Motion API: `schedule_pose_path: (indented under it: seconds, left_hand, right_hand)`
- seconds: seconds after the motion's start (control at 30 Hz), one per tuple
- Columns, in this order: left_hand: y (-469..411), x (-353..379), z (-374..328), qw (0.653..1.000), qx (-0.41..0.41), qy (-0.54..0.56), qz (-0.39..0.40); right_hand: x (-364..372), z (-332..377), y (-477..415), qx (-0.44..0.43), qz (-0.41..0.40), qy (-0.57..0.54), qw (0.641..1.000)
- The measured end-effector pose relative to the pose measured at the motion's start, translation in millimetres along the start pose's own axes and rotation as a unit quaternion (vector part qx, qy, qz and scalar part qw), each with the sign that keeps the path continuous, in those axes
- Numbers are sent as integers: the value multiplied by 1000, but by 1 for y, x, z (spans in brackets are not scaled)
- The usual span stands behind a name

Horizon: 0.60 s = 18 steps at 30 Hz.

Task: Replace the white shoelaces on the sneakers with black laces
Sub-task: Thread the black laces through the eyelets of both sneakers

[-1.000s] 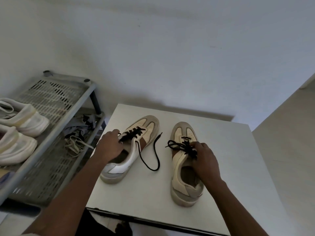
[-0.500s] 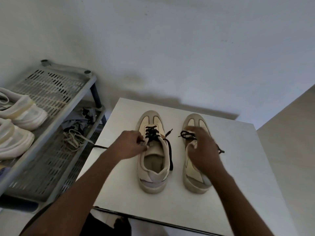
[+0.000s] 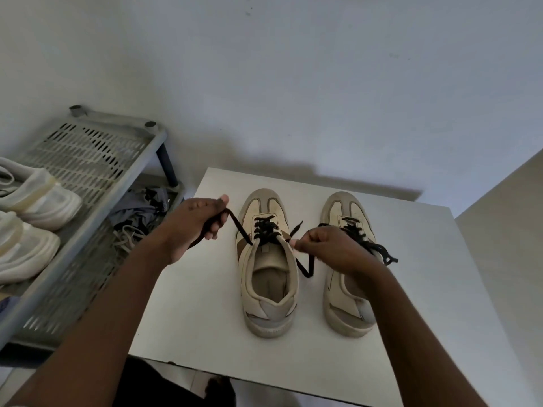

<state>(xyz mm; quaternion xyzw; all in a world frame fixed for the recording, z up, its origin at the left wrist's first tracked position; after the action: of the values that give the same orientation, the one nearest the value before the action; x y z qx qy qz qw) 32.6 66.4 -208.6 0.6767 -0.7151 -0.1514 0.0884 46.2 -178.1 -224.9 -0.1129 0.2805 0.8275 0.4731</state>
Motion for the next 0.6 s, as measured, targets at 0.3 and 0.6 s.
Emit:
schedule_pose_path:
  seconds: [0.3,0.6]
  left_hand:
    - [-13,34,-20,959,106,259,-41]
    - [-24,50,-26,932,125,311,-138]
  right_hand:
    - [-30,69,-13,-154,-122,-173,965]
    - [-7,79,-43,-207,-78,-268,938]
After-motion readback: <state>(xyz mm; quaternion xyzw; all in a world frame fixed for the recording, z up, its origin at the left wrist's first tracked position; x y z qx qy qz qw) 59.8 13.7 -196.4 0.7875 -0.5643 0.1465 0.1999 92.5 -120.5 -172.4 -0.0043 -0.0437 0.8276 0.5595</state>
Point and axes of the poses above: each hand's wrist, its own y-axis away from the middle knuckle, its own x-axis out of the palm, z = x × y, the point moved 6 cm from there along -y, towards the middle knuckle, and after that the axes turned 4 degrees about -x, right-handed, at the moved point
